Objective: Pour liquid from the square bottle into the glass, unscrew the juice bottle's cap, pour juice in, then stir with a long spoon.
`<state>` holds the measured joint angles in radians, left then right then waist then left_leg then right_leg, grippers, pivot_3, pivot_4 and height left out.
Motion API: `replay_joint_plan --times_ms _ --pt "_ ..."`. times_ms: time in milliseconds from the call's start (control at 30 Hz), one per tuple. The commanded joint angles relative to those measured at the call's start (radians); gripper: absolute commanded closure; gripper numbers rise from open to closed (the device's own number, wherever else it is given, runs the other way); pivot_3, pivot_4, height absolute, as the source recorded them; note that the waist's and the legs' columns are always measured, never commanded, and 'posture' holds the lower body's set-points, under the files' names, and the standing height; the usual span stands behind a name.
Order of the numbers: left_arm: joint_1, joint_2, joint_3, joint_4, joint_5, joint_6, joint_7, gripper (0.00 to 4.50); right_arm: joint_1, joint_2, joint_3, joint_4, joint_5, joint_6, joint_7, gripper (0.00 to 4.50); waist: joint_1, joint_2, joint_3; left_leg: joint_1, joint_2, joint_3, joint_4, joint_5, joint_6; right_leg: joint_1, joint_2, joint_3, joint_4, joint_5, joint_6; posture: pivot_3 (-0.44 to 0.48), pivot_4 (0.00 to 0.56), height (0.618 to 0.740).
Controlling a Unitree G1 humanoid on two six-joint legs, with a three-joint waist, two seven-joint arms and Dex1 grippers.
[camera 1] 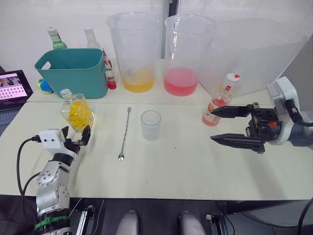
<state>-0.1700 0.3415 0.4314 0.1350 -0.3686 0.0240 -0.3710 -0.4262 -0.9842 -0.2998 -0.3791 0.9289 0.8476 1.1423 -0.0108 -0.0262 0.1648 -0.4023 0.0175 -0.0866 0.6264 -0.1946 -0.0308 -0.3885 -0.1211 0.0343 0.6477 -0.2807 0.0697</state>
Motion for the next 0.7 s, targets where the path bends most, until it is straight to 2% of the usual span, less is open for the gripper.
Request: replay_joint_plan --times_ms 33,700 --pt "-0.034 -0.005 -0.012 -0.009 0.02 -0.036 0.032 0.0 -0.005 -0.013 -0.034 -0.019 -0.01 -0.033 -0.023 0.04 0.0 0.0 0.0 0.0 0.0 0.0 0.0 0.0 0.0 0.0 0.0 0.0 0.0 0.0 0.0 0.0 0.15 0.74" --pt "-0.211 0.066 -0.016 0.166 0.037 -0.035 0.062 0.0 -0.012 -0.001 -0.003 0.011 -0.087 -0.104 -0.059 0.04 0.0 0.0 0.0 -0.001 0.0 0.0 0.001 0.0 0.0 0.0 0.0 0.0 0.0 0.0 0.001 0.0 0.15 0.74"
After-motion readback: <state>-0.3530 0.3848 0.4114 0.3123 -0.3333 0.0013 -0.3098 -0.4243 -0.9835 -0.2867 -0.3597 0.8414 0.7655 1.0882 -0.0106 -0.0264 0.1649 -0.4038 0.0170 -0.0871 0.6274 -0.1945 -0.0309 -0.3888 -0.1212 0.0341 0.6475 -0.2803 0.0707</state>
